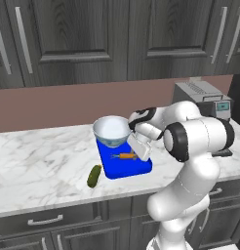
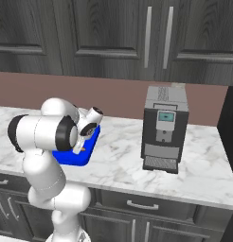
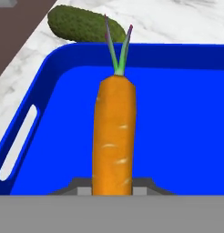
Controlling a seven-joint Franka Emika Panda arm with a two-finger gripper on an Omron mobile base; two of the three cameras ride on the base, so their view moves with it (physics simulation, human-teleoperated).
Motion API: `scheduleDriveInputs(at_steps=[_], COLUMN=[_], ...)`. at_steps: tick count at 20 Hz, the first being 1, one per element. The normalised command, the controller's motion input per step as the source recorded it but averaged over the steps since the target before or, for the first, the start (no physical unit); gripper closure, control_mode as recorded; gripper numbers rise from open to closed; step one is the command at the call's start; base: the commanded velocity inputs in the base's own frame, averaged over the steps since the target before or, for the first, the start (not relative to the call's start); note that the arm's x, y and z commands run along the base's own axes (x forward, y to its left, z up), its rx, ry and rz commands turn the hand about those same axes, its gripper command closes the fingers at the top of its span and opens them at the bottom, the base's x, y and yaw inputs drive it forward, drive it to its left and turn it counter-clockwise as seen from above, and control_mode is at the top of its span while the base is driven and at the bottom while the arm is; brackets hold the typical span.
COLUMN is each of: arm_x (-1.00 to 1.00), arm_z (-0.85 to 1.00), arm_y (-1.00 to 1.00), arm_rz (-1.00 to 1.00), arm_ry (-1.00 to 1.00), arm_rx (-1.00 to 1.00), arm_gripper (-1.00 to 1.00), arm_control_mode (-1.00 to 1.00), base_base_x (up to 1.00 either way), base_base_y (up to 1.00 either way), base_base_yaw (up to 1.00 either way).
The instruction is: Place the two vegetables and bowl onto the tray for setting up a vegetable dip station.
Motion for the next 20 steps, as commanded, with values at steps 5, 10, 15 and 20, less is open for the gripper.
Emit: scheduleDriveInputs(at_steps=[5, 10, 15, 20], arm_x=[-0.03, -0.09, -0.19, -0.22], arm_z=[0.00, 0.03, 0.16, 0.22], arm_y=[0.01, -0.01, -0.06, -0.07], arm_rz=[0.00, 0.00, 0.00, 0.00], arm_ry=[0.00, 0.00, 0.00, 0.00], arm_rx=[0.00, 0.00, 0.02, 0.00], arm_gripper=[-1.00, -1.00, -1.00, -1.00], arm_control_mode=[-1.00, -1.00, -1.00, -1.00], base_base_x=[0.00, 0.00, 0.00, 0.00], base_base_y=[0.00, 0.00, 0.00, 0.00], base_base_yaw=[0.00, 0.00, 0.00, 0.00])
